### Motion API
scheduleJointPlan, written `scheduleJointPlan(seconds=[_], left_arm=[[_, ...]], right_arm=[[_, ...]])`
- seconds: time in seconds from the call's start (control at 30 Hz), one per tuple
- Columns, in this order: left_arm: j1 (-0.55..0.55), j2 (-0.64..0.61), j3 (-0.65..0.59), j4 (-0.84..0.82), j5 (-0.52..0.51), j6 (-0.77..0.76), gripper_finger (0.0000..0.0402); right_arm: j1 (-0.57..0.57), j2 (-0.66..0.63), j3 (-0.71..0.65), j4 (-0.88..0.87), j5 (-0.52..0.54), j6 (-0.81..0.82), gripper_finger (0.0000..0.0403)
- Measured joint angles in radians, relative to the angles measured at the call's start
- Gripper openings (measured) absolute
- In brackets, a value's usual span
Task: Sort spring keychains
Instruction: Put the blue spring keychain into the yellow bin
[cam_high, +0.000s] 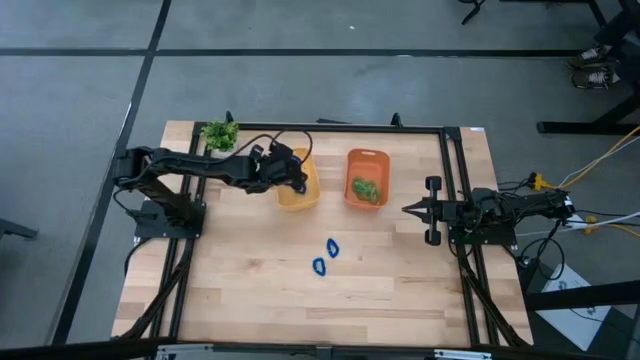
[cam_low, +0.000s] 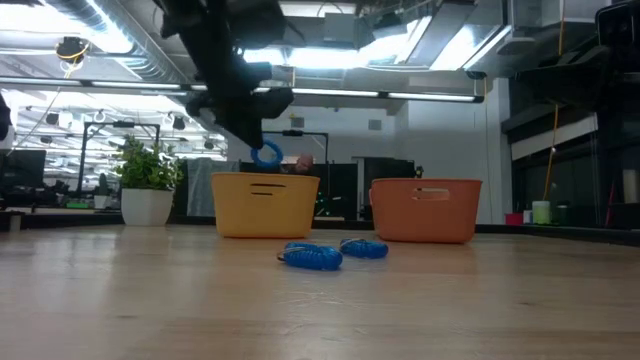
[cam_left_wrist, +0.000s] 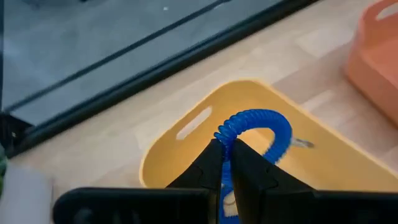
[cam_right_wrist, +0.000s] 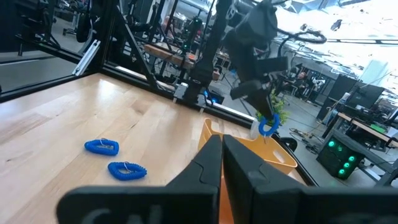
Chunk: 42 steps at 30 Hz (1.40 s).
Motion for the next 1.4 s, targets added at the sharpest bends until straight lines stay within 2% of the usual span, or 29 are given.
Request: scheduleJointPlan(seconds=[0.2,0.73,1.4], left_arm=[[0.024,0.003,-0.049,0.065,0.073,-0.014,0.0017],[0.025,0.014,-0.049,0.103,0.066,-0.032,0.0020],[0.024,0.014,-0.049,0.104,0.067,-0.058,0.0101]], right_arm=[[0.000,0.000,0.000,0.000,0.000,0.000,0.0016],[0.000,0.000,0.000,0.000,0.000,0.000,0.0016],[0.000,0.000,0.000,0.000,0.000,0.000,0.0016]])
